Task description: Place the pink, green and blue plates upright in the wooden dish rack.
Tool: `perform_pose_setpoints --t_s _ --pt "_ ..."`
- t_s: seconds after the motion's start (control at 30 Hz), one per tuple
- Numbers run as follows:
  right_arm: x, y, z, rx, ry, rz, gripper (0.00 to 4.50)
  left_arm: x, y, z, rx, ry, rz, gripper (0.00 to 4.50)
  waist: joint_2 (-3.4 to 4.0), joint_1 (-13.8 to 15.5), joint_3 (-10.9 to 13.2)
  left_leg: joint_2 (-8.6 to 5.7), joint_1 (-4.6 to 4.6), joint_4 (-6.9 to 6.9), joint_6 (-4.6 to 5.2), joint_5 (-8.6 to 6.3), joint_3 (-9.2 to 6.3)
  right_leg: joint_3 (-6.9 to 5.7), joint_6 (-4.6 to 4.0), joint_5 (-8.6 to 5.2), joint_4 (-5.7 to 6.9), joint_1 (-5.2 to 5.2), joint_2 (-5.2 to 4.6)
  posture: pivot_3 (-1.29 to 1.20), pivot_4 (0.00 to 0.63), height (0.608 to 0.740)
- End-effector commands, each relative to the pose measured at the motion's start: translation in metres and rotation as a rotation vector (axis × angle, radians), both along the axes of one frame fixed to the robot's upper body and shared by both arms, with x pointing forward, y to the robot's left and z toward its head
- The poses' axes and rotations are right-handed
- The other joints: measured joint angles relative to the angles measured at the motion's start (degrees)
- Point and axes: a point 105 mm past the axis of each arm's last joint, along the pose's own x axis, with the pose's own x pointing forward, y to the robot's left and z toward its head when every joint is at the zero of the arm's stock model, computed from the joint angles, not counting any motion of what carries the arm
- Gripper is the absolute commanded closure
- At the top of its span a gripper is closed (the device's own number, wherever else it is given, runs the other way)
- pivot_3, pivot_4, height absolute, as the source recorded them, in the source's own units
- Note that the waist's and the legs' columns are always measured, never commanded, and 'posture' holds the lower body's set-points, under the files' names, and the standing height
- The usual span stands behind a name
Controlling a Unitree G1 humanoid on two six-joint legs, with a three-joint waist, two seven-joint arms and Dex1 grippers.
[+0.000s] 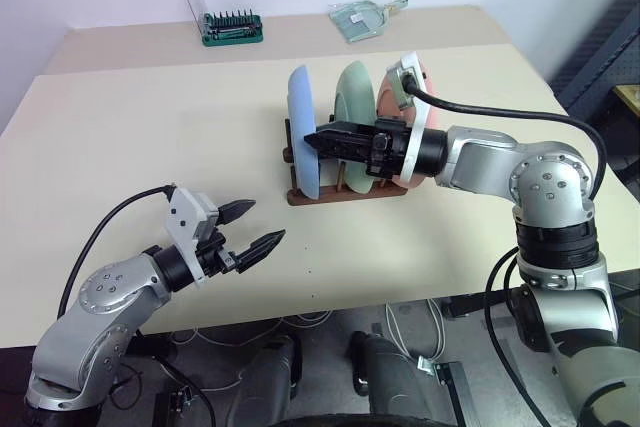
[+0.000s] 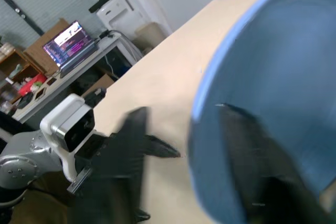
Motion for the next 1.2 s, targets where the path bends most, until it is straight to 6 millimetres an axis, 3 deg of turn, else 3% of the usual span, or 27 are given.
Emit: perform_pose_setpoints --t_s 0.03,0.07,0.27,0.5,0.63,0.73,0.87,0.97,1.07,1.2 --pt "-0.002 0.0 0.018 0.027 -0.067 0.003 0.53 -0.004 -0.004 0.011 -0.003 -0.056 -0.017 0.49 0.0 0.0 0.0 0.0 0.0 0.0 0.0 0.0 0.0 0.0 0.0 0.0 0.01 0.0 0.0 0.0 0.15 0.74" --pt "-0.002 -0.001 0.02 0.025 -0.078 -0.006 0.03 -0.004 -0.004 0.011 -0.003 -0.056 -0.018 0.49 0.0 0.0 0.0 0.0 0.01 0.0 0.0 0.0 0.0 0.0 0.0 0.0 0.02 0.0 0.0 0.0 0.15 0.74" --pt "-0.007 -0.006 0.041 0.014 -0.185 -0.022 0.03 -0.003 -0.004 0.011 -0.003 -0.055 -0.021 0.49 0.01 0.0 0.0 0.0 0.01 0.02 0.0 0.0 0.0 0.0 0.0 0.0 0.02 0.0 0.01 0.0 0.15 0.74" --pt "-0.031 -0.009 0.055 0.022 -0.275 0.025 0.03 -0.002 -0.004 0.011 -0.001 -0.052 -0.026 0.49 0.0 0.0 0.0 0.0 0.01 0.03 0.0 0.0 0.0 0.0 0.0 0.01 0.02 0.01 0.0 0.0 0.15 0.74" --pt "-0.037 -0.023 0.065 0.008 -0.375 -0.016 0.03 -0.002 -0.004 0.011 -0.002 -0.051 -0.028 0.49 0.0 0.1 0.0 0.0 0.0 0.03 0.0 0.0 0.0 0.0 0.0 0.0 0.01 0.01 0.0 0.0 0.15 0.74" --pt "-0.025 -0.058 0.073 -0.084 -0.473 -0.165 0.82 -0.003 -0.006 0.011 -0.003 -0.044 -0.047 0.49 0.0 0.4 0.0 -0.01 -0.01 0.08 0.01 -0.01 0.0 -0.02 0.0 0.0 -0.02 0.05 -0.01 0.0 0.15 0.74" --pt "-0.017 -0.083 0.07 -0.204 -0.528 -0.25 2.82 -0.006 -0.008 0.011 -0.009 -0.038 -0.073 0.49 0.0 0.8 0.0 -0.01 0.0 0.12 0.05 -0.03 0.08 -0.01 0.0 0.0 -0.06 0.07 -0.02 0.0 0.15 0.74" --pt "-0.01 -0.119 0.046 -0.492 -0.591 -0.333 4.43 -0.011 -0.019 0.012 -0.004 -0.031 -0.159 0.49 0.0 1.4 0.0 0.01 0.01 0.09 0.05 -0.03 0.09 -0.01 0.0 -0.01 -0.05 0.06 -0.01 0.0 0.15 0.74" --pt "-0.015 -0.13 0.024 -0.709 -0.657 -0.298 4.47 -0.014 -0.035 0.014 -0.003 -0.034 -0.26 0.49 0.02 1.5 0.0 -0.02 -0.03 0.15 0.09 -0.06 0.16 -0.03 0.01 -0.02 -0.12 0.09 -0.08 0.0 0.15 0.74" --pt "-0.016 -0.129 0.007 -0.777 -0.657 -0.274 4.47 -0.012 -0.046 0.017 -0.002 -0.048 -0.325 0.49 0.03 0.8 0.0 0.05 0.04 0.19 0.16 -0.11 0.53 -0.02 0.13 0.08 -0.07 0.04 -0.25 0.0 0.15 0.74"
